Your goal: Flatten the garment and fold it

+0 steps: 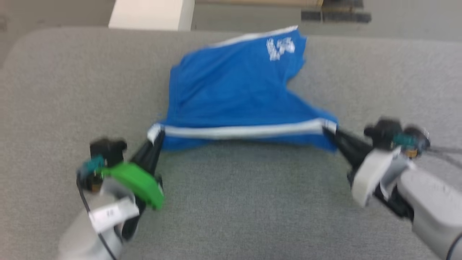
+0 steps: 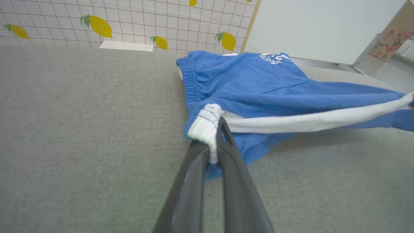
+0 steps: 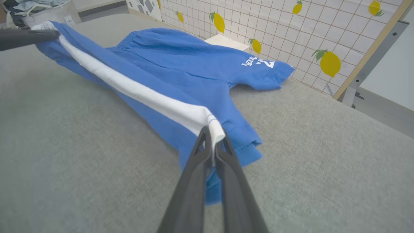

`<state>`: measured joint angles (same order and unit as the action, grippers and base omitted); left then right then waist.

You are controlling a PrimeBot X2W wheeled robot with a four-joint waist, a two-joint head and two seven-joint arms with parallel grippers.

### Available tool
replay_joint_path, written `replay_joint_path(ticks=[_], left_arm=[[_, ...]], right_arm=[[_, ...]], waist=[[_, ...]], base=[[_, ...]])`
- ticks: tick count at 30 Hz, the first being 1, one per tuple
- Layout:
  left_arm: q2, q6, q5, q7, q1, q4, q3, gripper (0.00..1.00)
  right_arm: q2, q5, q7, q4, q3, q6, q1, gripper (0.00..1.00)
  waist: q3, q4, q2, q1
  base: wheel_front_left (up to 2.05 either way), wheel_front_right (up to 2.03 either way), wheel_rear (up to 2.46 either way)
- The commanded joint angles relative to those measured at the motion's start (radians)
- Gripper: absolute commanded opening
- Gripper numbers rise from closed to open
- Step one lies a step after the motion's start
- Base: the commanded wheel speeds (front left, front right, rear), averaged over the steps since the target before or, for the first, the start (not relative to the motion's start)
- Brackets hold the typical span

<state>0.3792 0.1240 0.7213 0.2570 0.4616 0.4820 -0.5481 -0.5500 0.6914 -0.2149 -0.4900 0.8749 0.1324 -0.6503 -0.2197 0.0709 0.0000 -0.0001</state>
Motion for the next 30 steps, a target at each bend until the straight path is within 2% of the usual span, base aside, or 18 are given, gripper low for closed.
replay_joint_path(ticks=[1, 9, 18, 24, 30], left_arm=[[0.009, 0.007, -0.009, 0.005, -0.043, -0.009, 0.003, 0.00], [0.032, -0.015, -0.044, 0.005, -0.251, -0.051, 0.006, 0.00], [0.073, -0.057, -0.026, 0.002, -0.425, -0.142, 0.016, 0.00], [0.094, -0.080, -0.034, -0.008, -0.431, -0.208, 0.019, 0.00], [0.080, -0.077, -0.077, -0.017, -0.307, -0.230, 0.007, 0.00]], right_arm=[[-0.010, 0.011, 0.005, 0.020, 0.009, -0.002, 0.049, 0.00], [-0.064, 0.000, 0.061, 0.160, -0.013, -0.002, 0.308, 0.00], [-0.050, -0.056, 0.144, 0.310, -0.165, -0.002, 0.554, 0.00], [-0.033, -0.122, 0.200, 0.405, -0.293, -0.002, 0.612, 0.00], [-0.001, -0.166, 0.258, 0.443, -0.383, -0.002, 0.539, 0.00]], waist=[[0.118, -0.014, 0.0000, 0.0001], [0.205, -0.023, 0.0000, 0.0001], [0.227, -0.013, 0.0000, 0.0001], [0.210, 0.004, 0.0000, 0.0001], [0.146, 0.017, 0.0000, 0.0001]], base=[[0.00, 0.00, 0.00], [0.00, 0.00, 0.00], [0.00, 0.00, 0.00], [0.00, 0.00, 0.00], [0.00, 0.00, 0.00]])
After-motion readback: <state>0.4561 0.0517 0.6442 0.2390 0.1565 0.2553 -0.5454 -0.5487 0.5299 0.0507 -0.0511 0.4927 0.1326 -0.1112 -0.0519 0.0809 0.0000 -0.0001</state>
